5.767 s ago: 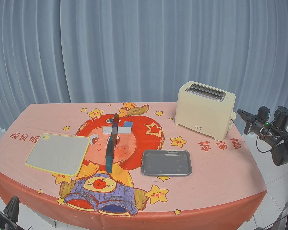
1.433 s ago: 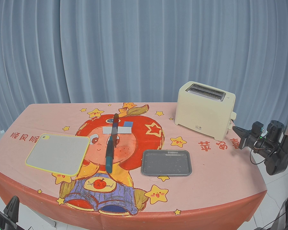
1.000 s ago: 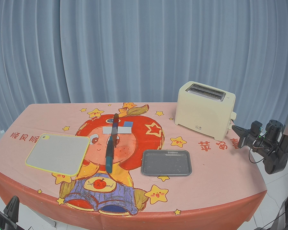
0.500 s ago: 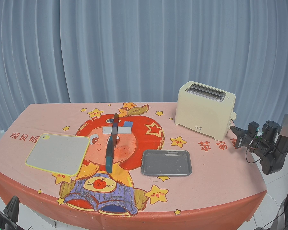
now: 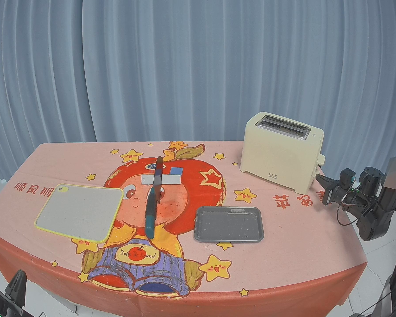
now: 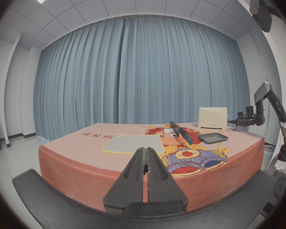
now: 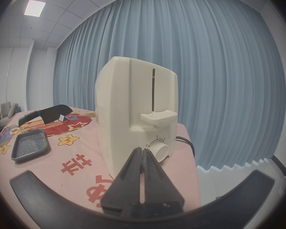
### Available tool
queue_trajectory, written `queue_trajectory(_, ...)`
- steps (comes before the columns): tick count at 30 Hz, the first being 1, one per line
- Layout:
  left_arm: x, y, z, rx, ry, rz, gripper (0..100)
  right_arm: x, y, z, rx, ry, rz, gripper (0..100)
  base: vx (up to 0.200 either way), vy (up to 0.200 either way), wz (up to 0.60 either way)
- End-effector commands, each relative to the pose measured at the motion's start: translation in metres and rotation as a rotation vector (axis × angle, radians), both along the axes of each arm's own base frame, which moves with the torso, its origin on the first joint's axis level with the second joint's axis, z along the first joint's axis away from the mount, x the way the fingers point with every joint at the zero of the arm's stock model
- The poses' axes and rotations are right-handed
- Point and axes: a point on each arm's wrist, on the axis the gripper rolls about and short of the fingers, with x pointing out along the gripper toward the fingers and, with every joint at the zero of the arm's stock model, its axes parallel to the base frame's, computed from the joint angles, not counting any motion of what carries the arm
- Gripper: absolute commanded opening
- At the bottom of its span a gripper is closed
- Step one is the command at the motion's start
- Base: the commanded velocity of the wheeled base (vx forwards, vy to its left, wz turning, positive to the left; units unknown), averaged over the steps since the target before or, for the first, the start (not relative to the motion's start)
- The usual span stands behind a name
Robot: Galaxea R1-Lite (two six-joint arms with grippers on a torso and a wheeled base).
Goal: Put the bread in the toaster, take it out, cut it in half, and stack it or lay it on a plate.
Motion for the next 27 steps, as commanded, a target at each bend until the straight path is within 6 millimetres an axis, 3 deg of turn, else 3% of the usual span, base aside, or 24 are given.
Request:
queue_trajectory(1, 0.0013, 0.0000, -0.0049, 0.000, 0.018, 0.001, 0, 0.0002, 0.0023, 0.0001, 0.010, 0.003, 0.004, 0, 0.000, 0.000, 0.00)
queue_trajectory(27, 0.0013, 0.0000, -0.0049, 0.000, 0.018, 0.001, 0, 0.0032, 0.0021, -0.0029, 0.012, 0.007, -0.020, 0, 0.000, 0.000, 0.00)
